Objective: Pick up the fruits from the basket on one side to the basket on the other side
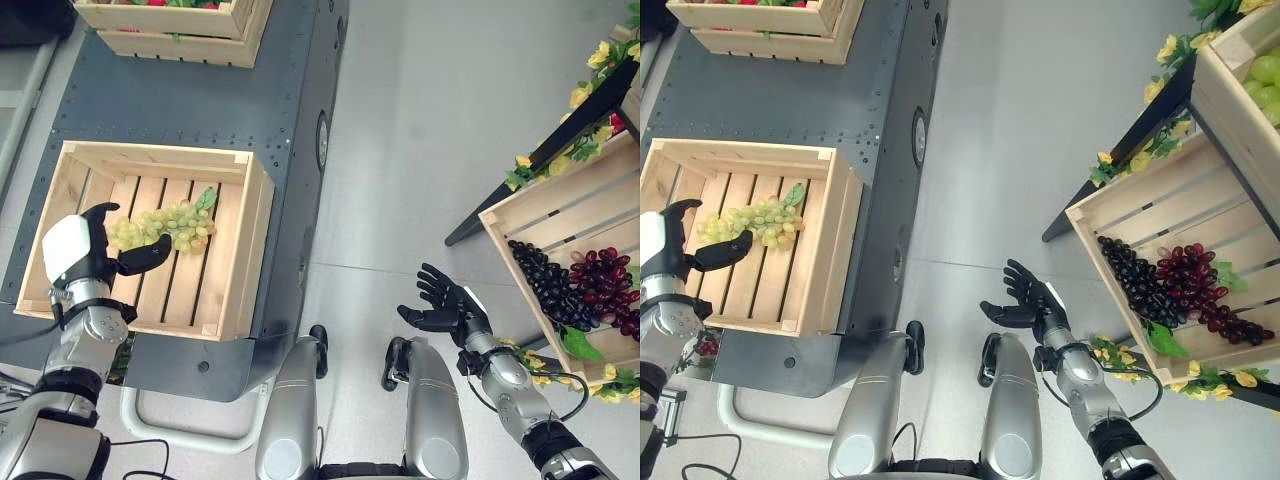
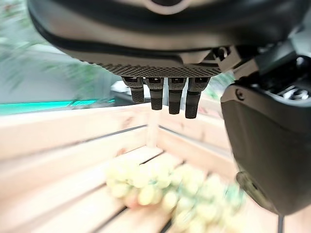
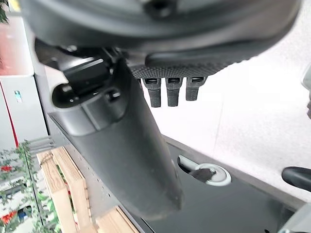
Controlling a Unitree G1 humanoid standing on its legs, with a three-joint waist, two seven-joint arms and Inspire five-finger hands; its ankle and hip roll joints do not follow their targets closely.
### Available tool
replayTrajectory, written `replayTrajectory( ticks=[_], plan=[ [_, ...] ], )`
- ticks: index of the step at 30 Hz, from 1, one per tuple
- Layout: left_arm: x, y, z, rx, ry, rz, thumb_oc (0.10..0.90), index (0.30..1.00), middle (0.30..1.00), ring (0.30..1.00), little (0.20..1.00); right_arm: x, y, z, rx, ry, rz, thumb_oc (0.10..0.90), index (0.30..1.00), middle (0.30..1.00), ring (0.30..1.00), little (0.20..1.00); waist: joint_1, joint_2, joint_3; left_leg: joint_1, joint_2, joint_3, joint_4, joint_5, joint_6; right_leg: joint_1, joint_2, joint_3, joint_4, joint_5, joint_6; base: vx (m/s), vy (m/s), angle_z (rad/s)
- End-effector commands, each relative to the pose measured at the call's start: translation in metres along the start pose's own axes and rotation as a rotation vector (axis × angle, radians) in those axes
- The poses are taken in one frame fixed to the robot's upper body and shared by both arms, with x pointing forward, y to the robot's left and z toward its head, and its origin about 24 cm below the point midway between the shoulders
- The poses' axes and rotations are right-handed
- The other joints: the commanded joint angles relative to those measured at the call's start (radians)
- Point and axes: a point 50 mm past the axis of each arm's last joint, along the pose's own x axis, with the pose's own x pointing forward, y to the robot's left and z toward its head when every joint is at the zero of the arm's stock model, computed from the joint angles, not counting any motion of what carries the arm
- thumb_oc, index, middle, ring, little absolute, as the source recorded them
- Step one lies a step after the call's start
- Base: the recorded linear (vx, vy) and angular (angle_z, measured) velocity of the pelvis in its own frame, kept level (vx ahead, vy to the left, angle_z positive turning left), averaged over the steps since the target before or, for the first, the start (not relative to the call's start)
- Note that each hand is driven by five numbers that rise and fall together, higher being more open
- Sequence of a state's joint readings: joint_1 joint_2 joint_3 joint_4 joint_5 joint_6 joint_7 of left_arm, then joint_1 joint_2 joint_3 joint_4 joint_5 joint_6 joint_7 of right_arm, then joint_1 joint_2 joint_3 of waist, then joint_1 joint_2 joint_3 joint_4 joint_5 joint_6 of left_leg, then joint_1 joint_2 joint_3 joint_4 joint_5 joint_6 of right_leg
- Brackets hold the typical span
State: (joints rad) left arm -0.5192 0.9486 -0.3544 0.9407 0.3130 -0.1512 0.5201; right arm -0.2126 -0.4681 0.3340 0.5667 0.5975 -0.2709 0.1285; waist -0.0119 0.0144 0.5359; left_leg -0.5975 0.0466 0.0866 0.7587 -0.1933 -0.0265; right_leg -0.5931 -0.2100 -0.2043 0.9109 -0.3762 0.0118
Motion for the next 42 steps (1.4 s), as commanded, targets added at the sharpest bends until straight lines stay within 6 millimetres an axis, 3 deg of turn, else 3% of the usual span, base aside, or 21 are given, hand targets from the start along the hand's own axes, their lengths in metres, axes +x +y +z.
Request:
replayTrajectory(
  ticks=[1,11,19,26,33,42],
  plan=[
    [0.026,0.062,0.002,0.146,-0.035,0.219,0.8,0.9,0.9,0.9,0.9,0.007,0.003,0.031,-0.027,-0.115,0.095,0.8,0.9,0.9,0.9,0.9,0.008,0.025,-0.016,0.057,-0.039,0.102,-0.007,-0.105,0.069,0.042,0.046,-0.011,-0.079,0.056,-0.032,-0.04,0.064,0.11],
    [0.044,0.081,0.018,0.393,-0.096,0.236,0.8,0.9,0.9,0.9,0.9,0.018,0.007,0.045,-0.024,-0.145,0.143,0.8,0.9,0.9,0.9,0.9,0.025,0.007,-0.016,-0.009,-0.024,0.1,-0.003,-0.1,0.075,-0.021,0.039,-0.04,-0.054,0.054,-0.027,-0.03,0.039,0.05],
    [0.051,0.101,0.006,0.643,0.027,0.247,0.8,0.9,0.9,0.9,0.9,0.021,-0.002,0.049,0.01,-0.154,0.125,0.8,0.9,0.9,0.9,0.9,0.035,-0.012,-0.016,-0.035,-0.019,0.086,-0.007,-0.096,0.075,-0.046,0.038,-0.05,-0.038,0.05,-0.029,-0.01,0.011,0.07],
    [0.051,0.116,-0.002,0.663,0.104,0.323,0.8,0.9,0.9,0.9,0.9,0.022,0.001,0.046,0.029,-0.153,0.134,0.8,0.9,0.9,0.9,0.9,0.044,-0.027,-0.016,-0.04,-0.016,0.082,-0.019,-0.092,0.074,-0.046,0.038,-0.059,-0.044,0.053,-0.028,0.0,0.0,0.01],
    [0.055,0.134,0.009,0.588,0.067,0.489,0.8,0.9,0.9,0.9,0.9,0.021,0.004,0.04,0.063,-0.151,0.149,0.8,0.9,0.9,0.9,0.9,0.048,-0.048,-0.016,-0.043,-0.012,0.077,-0.017,-0.1,0.079,-0.045,0.04,-0.067,-0.046,0.057,-0.024,0.0,0.0,0.05],
    [0.058,0.143,0.024,0.527,-0.002,0.586,0.8,0.9,0.9,0.9,0.9,0.02,0.008,0.036,0.08,-0.151,0.145,0.8,0.9,0.9,0.9,0.9,0.049,-0.067,-0.016,-0.061,-0.01,0.074,-0.013,-0.107,0.087,-0.062,0.045,-0.065,-0.047,0.068,-0.016,0.0,0.0,0.0]
  ],
)
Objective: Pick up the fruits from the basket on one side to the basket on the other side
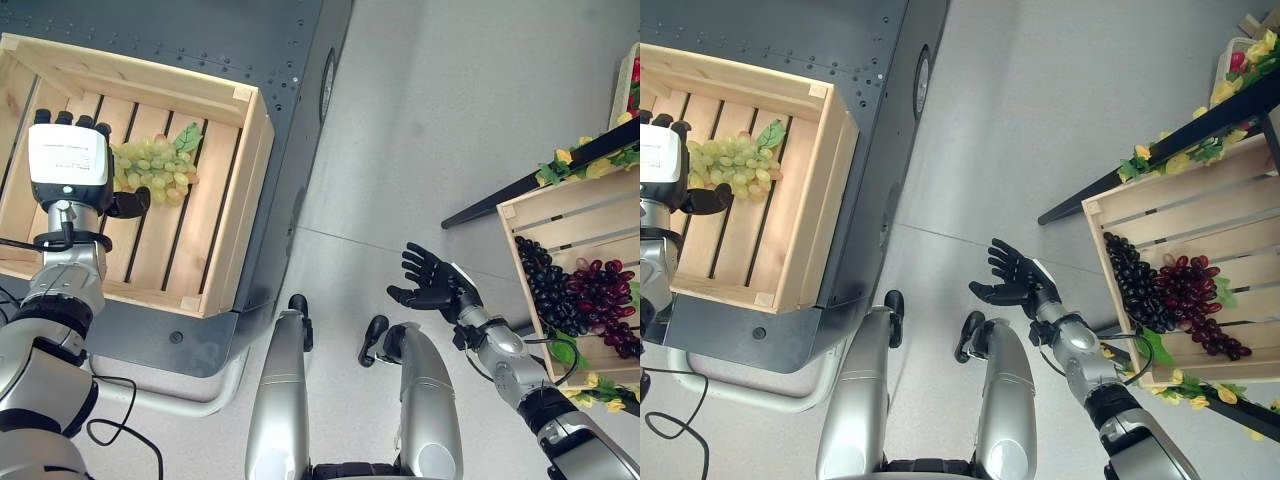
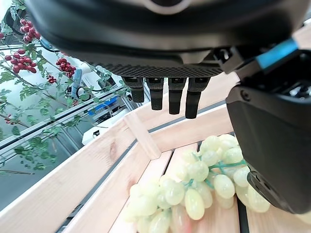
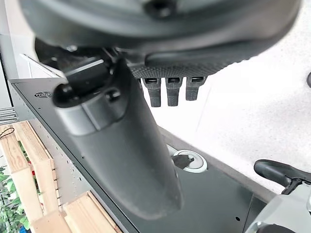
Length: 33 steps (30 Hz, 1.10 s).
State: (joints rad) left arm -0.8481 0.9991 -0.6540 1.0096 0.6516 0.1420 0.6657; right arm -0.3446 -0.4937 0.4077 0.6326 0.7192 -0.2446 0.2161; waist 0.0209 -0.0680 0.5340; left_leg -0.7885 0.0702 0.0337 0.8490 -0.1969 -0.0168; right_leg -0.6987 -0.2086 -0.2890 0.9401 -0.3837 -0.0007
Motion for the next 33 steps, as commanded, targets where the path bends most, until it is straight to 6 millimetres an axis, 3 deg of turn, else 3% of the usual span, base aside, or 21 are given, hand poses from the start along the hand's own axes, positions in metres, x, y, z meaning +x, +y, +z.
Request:
replayTrajectory(
  ticks=[1,5,12,24,27,33],
  plan=[
    [0.03,0.062,-0.056,0.019,0.168,0.288,0.8,0.9,0.9,0.9,0.9,-0.002,0.006,0.015,0.035,-0.134,0.039,0.8,0.9,0.9,0.9,0.9,0.013,0.013,-0.014,0.122,-0.031,0.129,-0.101,-0.106,0.079,0.036,0.045,0.021,-0.075,0.078,-0.002,0.0,0.0,0.0],
    [0.033,0.066,-0.052,0.004,0.157,0.328,0.8,0.9,0.9,0.9,0.9,-0.002,0.006,0.013,0.041,-0.131,0.037,0.8,0.9,0.9,0.9,0.9,0.009,0.005,-0.014,0.106,-0.027,0.127,-0.093,-0.111,0.082,0.019,0.048,0.023,-0.07,0.08,0.0,0.02,0.014,0.04],
    [0.04,0.062,-0.037,0.017,0.07,0.202,0.8,0.9,0.9,0.9,0.9,0.002,0.008,0.016,0.042,-0.136,0.054,0.8,0.9,0.9,0.9,0.9,0.001,-0.007,-0.014,0.072,-0.023,0.128,-0.097,-0.109,0.082,-0.015,0.056,0.022,-0.078,0.092,0.007,0.01,0.008,0.01],
    [0.041,0.054,-0.021,-0.101,-0.009,0.024,0.8,0.9,0.9,0.9,0.9,-0.001,-0.004,0.023,0.011,-0.155,0.025,0.8,0.9,0.9,0.9,0.9,-0.001,0.005,-0.014,0.033,-0.029,0.127,-0.109,-0.102,0.078,-0.058,0.055,0.02,-0.085,0.1,0.01,0.0,0.0,0.0],
    [0.039,0.052,-0.005,-0.257,-0.091,-0.025,0.8,0.9,0.9,0.9,0.9,-0.003,-0.004,0.024,0.014,-0.161,0.018,0.8,0.9,0.9,0.9,0.9,0.001,0.005,-0.014,0.031,-0.03,0.126,-0.11,-0.104,0.079,-0.06,0.054,0.02,-0.085,0.098,0.012,0.0,0.0,0.0],
    [0.036,0.052,0.011,-0.41,-0.195,-0.132,0.8,0.9,0.9,0.9,0.9,-0.007,-0.008,0.023,0.005,-0.161,0.009,0.8,0.9,0.9,0.9,0.9,0.003,0.012,-0.014,0.037,-0.036,0.128,-0.12,-0.1,0.079,-0.058,0.052,0.019,-0.087,0.099,0.014,0.0,0.0,0.01]
  ],
)
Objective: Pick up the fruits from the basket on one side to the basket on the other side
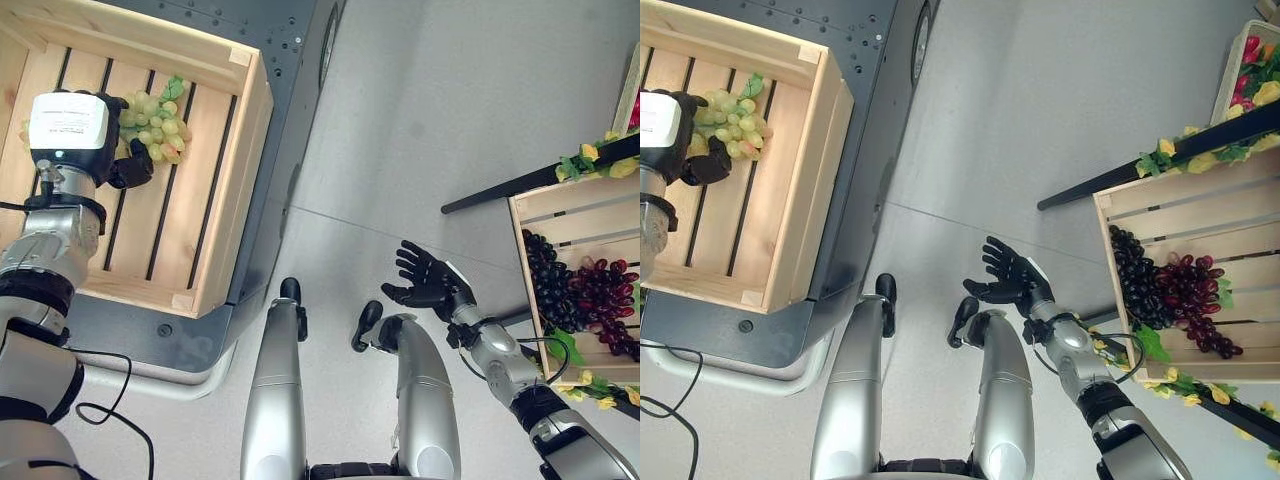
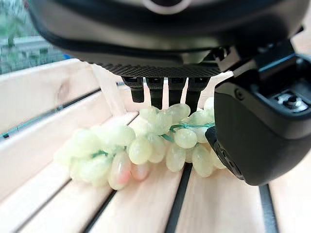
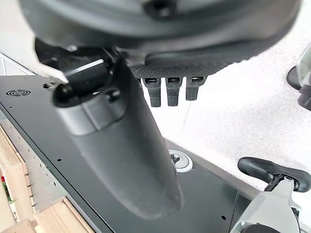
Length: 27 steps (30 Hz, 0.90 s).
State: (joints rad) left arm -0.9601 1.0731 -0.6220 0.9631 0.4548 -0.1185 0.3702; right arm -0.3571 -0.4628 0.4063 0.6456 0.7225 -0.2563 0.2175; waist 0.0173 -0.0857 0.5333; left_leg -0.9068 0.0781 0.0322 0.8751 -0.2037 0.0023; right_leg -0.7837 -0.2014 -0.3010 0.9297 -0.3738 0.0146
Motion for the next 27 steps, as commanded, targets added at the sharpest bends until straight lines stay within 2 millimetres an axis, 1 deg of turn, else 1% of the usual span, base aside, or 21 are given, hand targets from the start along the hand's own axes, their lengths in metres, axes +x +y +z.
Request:
replayTrajectory(
  ticks=[1,3,5,7,11,13,16,18,23,27],
  plan=[
    [0.006,0.014,0.015,-0.09,-0.105,-0.019,0.8,0.9,0.9,0.9,0.9,-0.012,-0.014,0.023,-0.02,-0.143,0.001,0.8,0.9,0.9,0.9,0.9,0.006,0.03,-0.013,0.156,-0.044,0.13,-0.147,-0.093,0.06,0.027,0.045,0.031,-0.078,0.089,-0.001,0.0,0.002,0.04],
    [0.006,0.012,0.013,-0.15,-0.087,-0.082,0.8,0.9,0.9,0.9,0.9,-0.013,-0.014,0.024,-0.024,-0.141,0.0,0.8,0.9,0.9,0.9,0.9,0.004,0.032,-0.013,0.156,-0.043,0.133,-0.149,-0.092,0.06,0.026,0.043,0.032,-0.078,0.089,0.0,0.0,0.002,0.02],
    [0.006,0.011,0.01,-0.146,-0.05,-0.107,0.8,0.9,0.9,0.9,0.9,-0.015,-0.015,0.024,-0.027,-0.141,0.001,0.8,0.9,0.9,0.9,0.9,0.002,0.032,-0.013,0.156,-0.043,0.134,-0.151,-0.09,0.058,0.024,0.044,0.034,-0.081,0.091,0.001,-0.01,0.0,0.04],
    [0.006,0.013,0.005,-0.152,-0.017,-0.086,0.8,0.9,0.9,0.9,0.9,-0.015,-0.015,0.024,-0.026,-0.139,0.002,0.8,0.9,0.9,0.9,0.9,0.001,0.032,-0.013,0.157,-0.042,0.134,-0.15,-0.092,0.059,0.023,0.043,0.034,-0.08,0.089,0.001,0.0,0.0,0.0],
    [0.006,0.026,-0.009,-0.117,0.057,0.085,0.8,0.9,0.9,0.9,0.9,-0.018,-0.013,0.018,-0.016,-0.133,0.009,0.8,0.9,0.9,0.9,0.9,0.0,0.028,-0.013,0.165,-0.041,0.133,-0.152,-0.093,0.062,0.03,0.042,0.032,-0.079,0.086,0.0,0.0,-0.028,-0.01],
    [0.005,0.034,-0.017,-0.101,0.107,0.213,0.8,0.9,0.9,0.9,0.9,-0.019,-0.01,0.016,-0.001,-0.133,0.014,0.8,0.9,0.9,0.9,0.9,0.0,0.025,-0.013,0.17,-0.042,0.131,-0.153,-0.092,0.059,0.037,0.042,0.029,-0.081,0.085,-0.001,0.0,-0.05,0.0],
    [0.001,0.036,-0.024,-0.101,0.139,0.317,0.8,0.9,0.9,0.9,0.9,-0.018,-0.004,0.011,0.013,-0.131,0.027,0.8,0.9,0.9,0.9,0.9,0.003,0.021,-0.013,0.177,-0.043,0.127,-0.152,-0.092,0.056,0.046,0.042,0.024,-0.08,0.082,-0.004,0.0,-0.044,0.0],
    [0.0,0.036,-0.023,-0.103,0.139,0.338,0.8,0.9,0.9,0.9,0.9,-0.018,-0.002,0.01,0.008,-0.132,0.033,0.8,0.9,0.9,0.9,0.9,0.005,0.02,-0.013,0.178,-0.044,0.125,-0.151,-0.092,0.056,0.048,0.041,0.022,-0.079,0.081,-0.006,0.0,-0.018,0.0],
    [0.0,0.032,-0.014,-0.145,0.102,0.35,0.8,0.9,0.9,0.9,0.9,-0.015,0.004,0.009,0.003,-0.124,0.043,0.8,0.9,0.9,0.9,0.9,0.009,0.025,-0.013,0.194,-0.049,0.122,-0.157,-0.092,0.054,0.062,0.038,0.02,-0.076,0.073,-0.01,0.0,0.0,0.0],
    [0.002,0.038,-0.009,-0.168,0.082,0.388,0.8,0.9,0.9,0.9,0.9,-0.015,0.004,0.008,-0.003,-0.114,0.048,0.8,0.9,0.9,0.9,0.9,0.01,0.035,-0.013,0.208,-0.055,0.124,-0.17,-0.087,0.055,0.07,0.037,0.023,-0.08,0.073,-0.009,0.0,0.0,0.0]
  ],
)
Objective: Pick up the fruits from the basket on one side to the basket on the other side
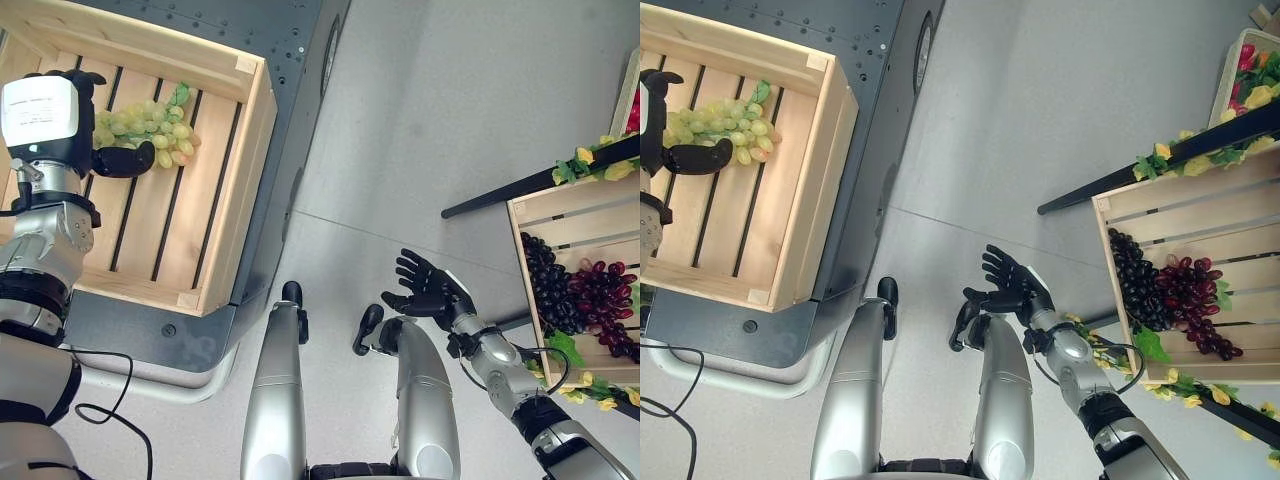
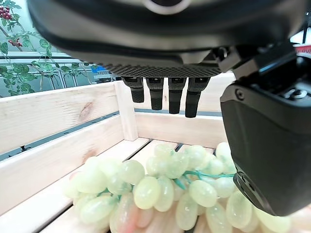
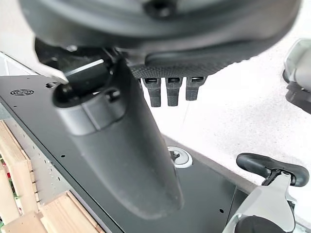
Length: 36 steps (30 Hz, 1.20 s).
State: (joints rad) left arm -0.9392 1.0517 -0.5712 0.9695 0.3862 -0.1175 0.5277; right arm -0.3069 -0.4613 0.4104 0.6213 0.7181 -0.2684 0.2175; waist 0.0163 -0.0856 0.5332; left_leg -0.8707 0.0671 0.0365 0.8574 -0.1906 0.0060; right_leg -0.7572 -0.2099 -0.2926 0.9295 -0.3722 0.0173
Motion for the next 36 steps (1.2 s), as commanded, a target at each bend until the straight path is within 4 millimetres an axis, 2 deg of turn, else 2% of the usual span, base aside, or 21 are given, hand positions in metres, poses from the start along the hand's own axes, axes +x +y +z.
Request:
replayTrajectory(
  ticks=[1,5,13,23,28,32,36],
  plan=[
    [0.01,0.036,-0.003,-0.084,0.022,0.242,0.8,0.9,0.9,0.9,0.9,-0.006,0.002,0.019,-0.015,-0.129,0.047,0.8,0.9,0.9,0.9,0.9,0.011,0.036,-0.013,0.174,-0.044,0.121,-0.153,-0.101,0.052,0.045,0.045,0.016,-0.081,0.07,-0.012,0.0,0.0,0.0],
    [0.014,0.049,0.006,-0.178,-0.018,0.351,0.8,0.9,0.9,0.9,0.9,-0.008,0.003,0.015,-0.009,-0.124,0.047,0.8,0.9,0.9,0.9,0.9,0.01,0.034,-0.013,0.171,-0.042,0.121,-0.135,-0.111,0.055,0.044,0.042,0.016,-0.07,0.066,-0.013,0.0,0.0,0.0],
    [0.017,0.056,0.022,-0.328,-0.086,0.365,0.8,0.9,0.9,0.9,0.9,-0.011,0.006,0.008,-0.003,-0.11,0.043,0.8,0.9,0.9,0.9,0.9,0.01,0.032,-0.013,0.181,-0.043,0.119,-0.142,-0.111,0.056,0.05,0.047,0.018,-0.072,0.067,-0.01,0.0,0.0,0.0],
    [0.015,0.061,0.02,-0.424,-0.075,0.413,0.8,0.9,0.9,0.9,0.9,-0.016,0.009,0.001,0.0,-0.1,0.04,0.8,0.9,0.9,0.9,0.9,0.007,0.034,-0.013,0.186,-0.043,0.12,-0.145,-0.113,0.057,0.053,0.05,0.024,-0.079,0.07,-0.006,0.0,0.0,0.0],
    [0.016,0.049,0.021,-0.332,-0.082,0.267,0.8,0.9,0.9,0.9,0.9,-0.013,0.008,0.006,-0.004,-0.107,0.034,0.8,0.9,0.9,0.9,0.9,0.005,0.035,-0.013,0.181,-0.043,0.122,-0.151,-0.11,0.058,0.048,0.052,0.024,-0.086,0.075,-0.003,0.0,0.0,0.0],
    [0.016,0.045,0.019,-0.274,-0.082,0.22,0.8,0.9,0.9,0.9,0.9,-0.013,0.006,0.007,-0.008,-0.107,0.032,0.8,0.9,0.9,0.9,0.9,0.003,0.036,-0.013,0.178,-0.043,0.124,-0.15,-0.111,0.058,0.043,0.052,0.024,-0.086,0.077,-0.002,0.0,0.0,0.0],
    [0.016,0.041,0.014,-0.133,-0.08,0.155,0.8,0.9,0.9,0.9,0.9,-0.014,0.001,0.009,-0.017,-0.109,0.015,0.8,0.9,0.9,0.9,0.9,0.0,0.04,-0.013,0.168,-0.04,0.128,-0.148,-0.109,0.06,0.033,0.048,0.026,-0.087,0.084,0.001,0.0,0.0,0.0]
  ],
)
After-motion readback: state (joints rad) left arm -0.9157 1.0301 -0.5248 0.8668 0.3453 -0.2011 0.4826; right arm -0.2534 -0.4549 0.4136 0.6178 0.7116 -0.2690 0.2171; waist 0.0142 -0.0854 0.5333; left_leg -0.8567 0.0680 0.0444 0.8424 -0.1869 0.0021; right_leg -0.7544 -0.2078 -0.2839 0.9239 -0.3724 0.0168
